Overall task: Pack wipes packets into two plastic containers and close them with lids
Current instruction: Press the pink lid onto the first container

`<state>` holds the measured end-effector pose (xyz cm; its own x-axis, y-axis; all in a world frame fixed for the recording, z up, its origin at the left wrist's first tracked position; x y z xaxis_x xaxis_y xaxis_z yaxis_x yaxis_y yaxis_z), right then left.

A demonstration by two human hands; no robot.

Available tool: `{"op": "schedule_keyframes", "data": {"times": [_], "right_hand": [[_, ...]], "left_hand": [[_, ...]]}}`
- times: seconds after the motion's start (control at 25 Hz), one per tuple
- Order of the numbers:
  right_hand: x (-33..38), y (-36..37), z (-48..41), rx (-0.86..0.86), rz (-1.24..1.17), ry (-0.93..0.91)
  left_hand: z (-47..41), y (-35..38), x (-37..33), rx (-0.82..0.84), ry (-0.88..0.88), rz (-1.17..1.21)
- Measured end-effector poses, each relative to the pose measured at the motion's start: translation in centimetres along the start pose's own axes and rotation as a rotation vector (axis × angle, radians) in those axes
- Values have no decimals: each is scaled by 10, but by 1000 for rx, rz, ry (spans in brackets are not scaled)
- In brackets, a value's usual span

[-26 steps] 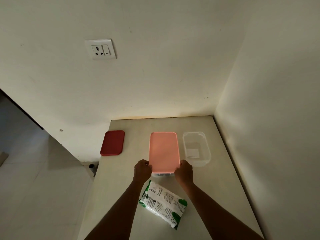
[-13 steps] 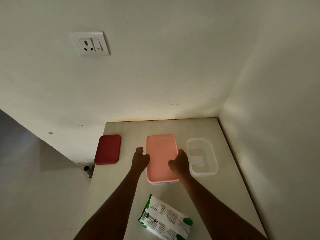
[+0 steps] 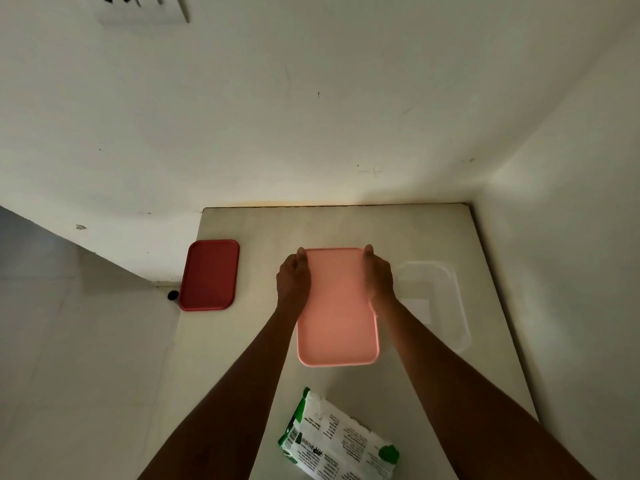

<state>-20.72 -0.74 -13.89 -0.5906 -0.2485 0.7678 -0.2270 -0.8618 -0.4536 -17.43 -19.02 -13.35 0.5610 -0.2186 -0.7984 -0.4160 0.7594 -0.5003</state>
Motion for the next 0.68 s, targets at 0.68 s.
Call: {"op": "schedule_keyframes", "data": {"times": [0.68], "right_hand": [[-4, 4, -7, -69, 80, -166]], "left_hand": [[-6, 0, 5, -14, 41, -1]]}}
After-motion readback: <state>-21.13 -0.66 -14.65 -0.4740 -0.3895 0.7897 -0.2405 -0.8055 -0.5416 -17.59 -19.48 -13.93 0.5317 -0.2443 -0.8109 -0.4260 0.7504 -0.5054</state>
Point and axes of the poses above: each hand's wrist, its own z-axis away from the middle knuckle, its own y-axis out of the palm, x = y × z, the point moved 3 cm from there along -z, towards the middle knuckle, and after that the axes turned 12 degrees about -x, right-handed, at the moved point
